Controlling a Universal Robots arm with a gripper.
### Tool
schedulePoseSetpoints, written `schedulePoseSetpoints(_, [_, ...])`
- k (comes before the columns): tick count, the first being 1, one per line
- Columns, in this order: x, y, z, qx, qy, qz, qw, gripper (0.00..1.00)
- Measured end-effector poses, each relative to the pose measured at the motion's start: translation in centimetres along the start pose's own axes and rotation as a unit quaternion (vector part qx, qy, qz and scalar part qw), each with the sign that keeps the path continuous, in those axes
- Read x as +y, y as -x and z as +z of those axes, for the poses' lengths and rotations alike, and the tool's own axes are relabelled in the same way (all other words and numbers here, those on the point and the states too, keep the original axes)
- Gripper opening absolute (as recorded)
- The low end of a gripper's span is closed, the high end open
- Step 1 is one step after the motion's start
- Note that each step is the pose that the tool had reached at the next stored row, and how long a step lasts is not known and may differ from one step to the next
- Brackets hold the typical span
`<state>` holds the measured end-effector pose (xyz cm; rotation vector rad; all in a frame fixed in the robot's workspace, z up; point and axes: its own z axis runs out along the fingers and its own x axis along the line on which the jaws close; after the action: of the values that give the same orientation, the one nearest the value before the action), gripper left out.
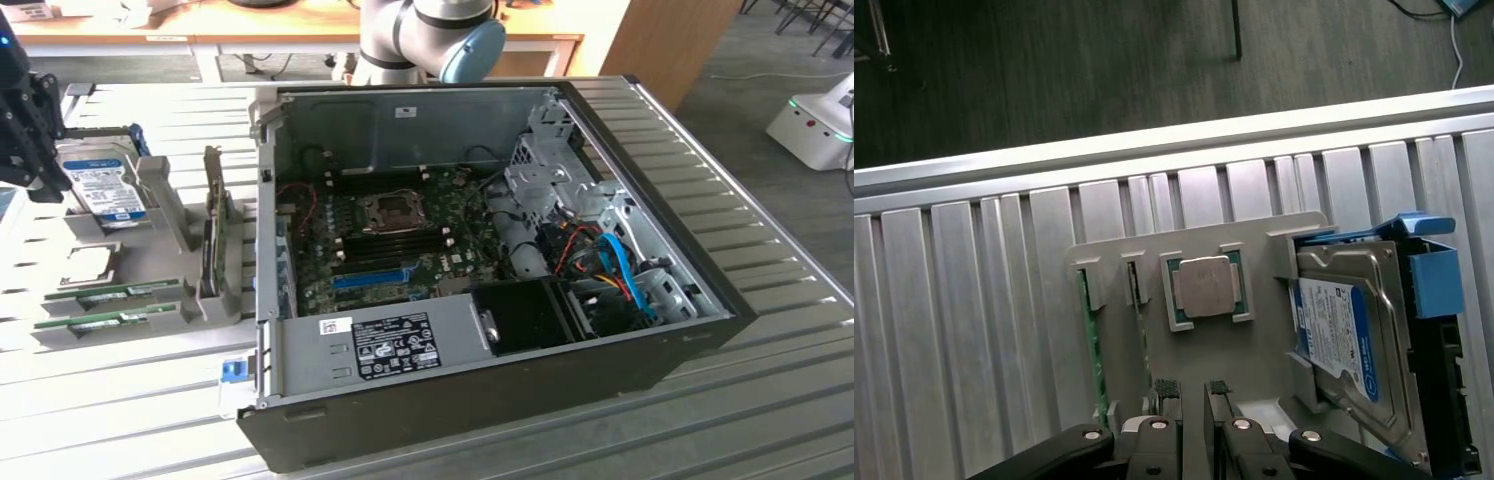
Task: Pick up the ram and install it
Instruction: 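Pick up the ram and move it above insertion slot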
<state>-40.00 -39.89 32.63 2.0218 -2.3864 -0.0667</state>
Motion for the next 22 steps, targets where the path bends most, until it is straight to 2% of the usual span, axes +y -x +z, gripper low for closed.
schedulePoseSetpoints(22, [-0.11,0.0,2.65,0.0000,0.0000,0.000,1.0000,0.24])
